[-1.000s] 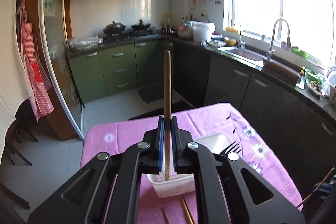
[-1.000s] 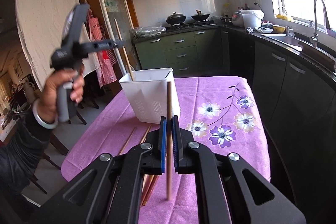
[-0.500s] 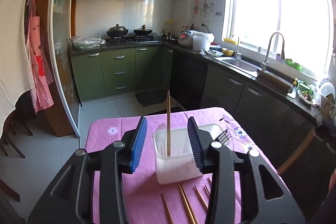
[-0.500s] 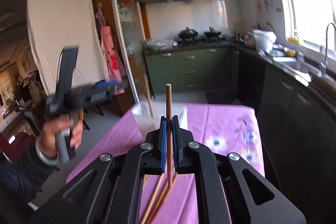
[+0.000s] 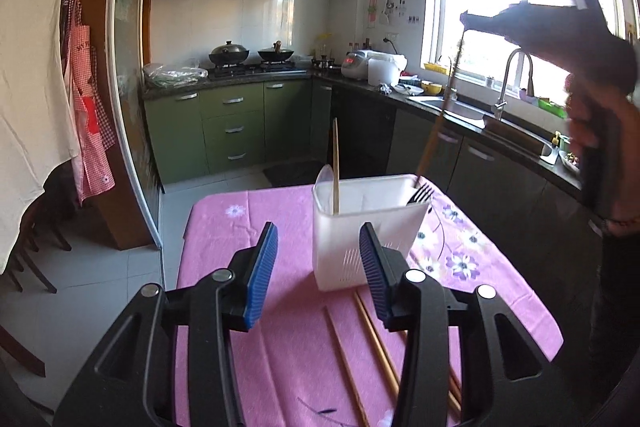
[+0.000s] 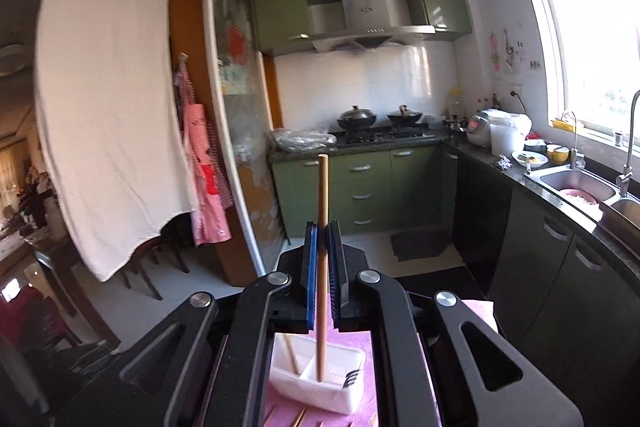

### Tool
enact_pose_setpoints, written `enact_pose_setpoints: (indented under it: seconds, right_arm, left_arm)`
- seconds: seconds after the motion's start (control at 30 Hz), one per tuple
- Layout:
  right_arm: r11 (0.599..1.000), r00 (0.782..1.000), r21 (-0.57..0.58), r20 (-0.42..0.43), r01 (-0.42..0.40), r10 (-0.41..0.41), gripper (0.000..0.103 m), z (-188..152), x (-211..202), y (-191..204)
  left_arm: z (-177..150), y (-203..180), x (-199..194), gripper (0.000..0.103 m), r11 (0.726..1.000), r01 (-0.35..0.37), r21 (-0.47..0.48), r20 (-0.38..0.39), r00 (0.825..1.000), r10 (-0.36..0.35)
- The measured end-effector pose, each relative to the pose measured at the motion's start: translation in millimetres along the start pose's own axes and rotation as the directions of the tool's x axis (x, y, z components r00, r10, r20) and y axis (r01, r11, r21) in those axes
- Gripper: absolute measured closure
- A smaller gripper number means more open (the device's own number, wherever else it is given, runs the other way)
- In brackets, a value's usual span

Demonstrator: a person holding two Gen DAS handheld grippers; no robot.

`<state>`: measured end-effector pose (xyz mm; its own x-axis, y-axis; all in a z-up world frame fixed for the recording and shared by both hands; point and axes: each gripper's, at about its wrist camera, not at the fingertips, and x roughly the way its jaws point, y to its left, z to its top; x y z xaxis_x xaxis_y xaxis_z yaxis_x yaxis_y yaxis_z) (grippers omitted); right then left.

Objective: Organize utensils
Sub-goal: 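Lift both chopsticks upright and drop them into the white holder, then grasp another wooden chopstick with the left tool and lift it upright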

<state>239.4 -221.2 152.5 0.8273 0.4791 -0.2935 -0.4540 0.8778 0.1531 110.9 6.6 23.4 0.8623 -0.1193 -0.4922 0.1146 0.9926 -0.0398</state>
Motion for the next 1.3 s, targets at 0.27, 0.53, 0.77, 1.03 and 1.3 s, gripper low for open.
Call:
enact_pose_setpoints:
  seconds: [0.27,0.53,0.77,1.03,1.3]
  right_arm:
    - [0.999,0.984,0.048,-0.175,0.015,-0.006,0.097,-52.0,80.0,-11.9]
    - [1.000,0.968,0.028,-0.251,0.003,0.004,0.092,-82.5,97.9,-6.7]
    - [1.000,0.987,-0.007,-0.160,-0.015,0.013,0.089,-79.8,25.3,2.0]
    - [0.997,0.960,0.039,-0.274,0.067,-0.054,0.080,-163.5,-9.6,-20.8]
    - [0.983,0.897,0.145,-0.440,0.117,-0.042,0.080,-245.0,15.6,-55.4]
  left_arm:
    - [-11.2,3.9,12.3,0.061,1.000,0.011,-0.014,-0.050,0.999,-0.012]
    - [-13.4,-6.3,12.9,0.058,1.000,0.023,0.005,-0.060,0.998,-0.022]
    - [-20.2,-11.8,20.5,0.056,1.000,0.030,0.006,-0.092,0.995,-0.030]
    - [-52.4,-12.5,79.2,0.053,0.999,0.014,-0.032,-0.287,0.958,-0.022]
    - [-89.1,-8.6,154.3,0.070,0.995,-0.004,-0.096,-0.525,0.850,-0.047]
